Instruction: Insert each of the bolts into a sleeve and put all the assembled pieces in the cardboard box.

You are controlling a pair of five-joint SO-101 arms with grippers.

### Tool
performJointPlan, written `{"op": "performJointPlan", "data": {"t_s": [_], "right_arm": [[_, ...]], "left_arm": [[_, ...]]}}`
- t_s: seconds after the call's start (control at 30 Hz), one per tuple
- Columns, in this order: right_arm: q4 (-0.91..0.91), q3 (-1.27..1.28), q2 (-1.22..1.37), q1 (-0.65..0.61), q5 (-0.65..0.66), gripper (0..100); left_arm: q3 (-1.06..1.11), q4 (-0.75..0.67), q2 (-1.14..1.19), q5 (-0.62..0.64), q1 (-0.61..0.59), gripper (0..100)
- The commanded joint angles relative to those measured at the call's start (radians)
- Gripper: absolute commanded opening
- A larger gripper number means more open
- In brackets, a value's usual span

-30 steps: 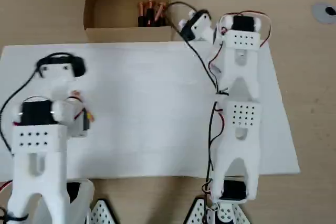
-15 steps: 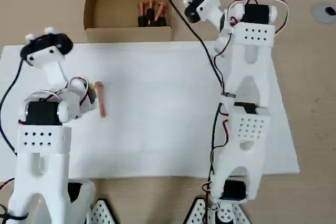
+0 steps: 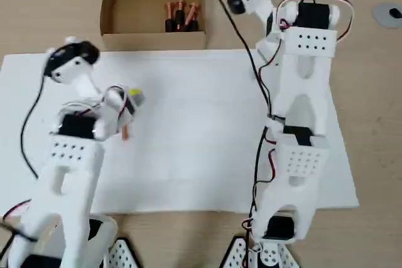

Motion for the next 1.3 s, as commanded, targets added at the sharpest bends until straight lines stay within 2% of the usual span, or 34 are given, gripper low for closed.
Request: {"op": "performJointPlan", "data": {"t_s": [0.0,0.3,0.47,0.57,0.7,1.0,1.27], "right_arm": [[0.015,-0.002,-0.119,0.008,-0.054,1.0],[0.015,-0.001,-0.176,0.015,-0.058,1.0],[0.015,0.044,-0.176,0.033,-0.058,1.0],[0.015,0.073,-0.176,0.051,-0.057,1.0],[0.015,0.073,-0.176,0.064,-0.055,1.0],[0.015,0.073,-0.177,0.065,-0.057,1.0],[0.015,0.073,-0.177,0.064,-0.057,1.0]], "left_arm": [[-0.104,-0.018,0.093,0.049,-0.012,22],[-0.273,-0.012,0.351,0.054,-0.049,22],[-0.361,0.121,0.432,-0.206,-0.078,22],[-0.419,0.209,0.455,-0.265,-0.08,22],[-0.442,0.218,0.479,-0.27,-0.08,22],[-0.442,0.133,0.624,-0.27,-0.129,22],[-0.531,0.115,0.716,-0.272,-0.121,22]]}}
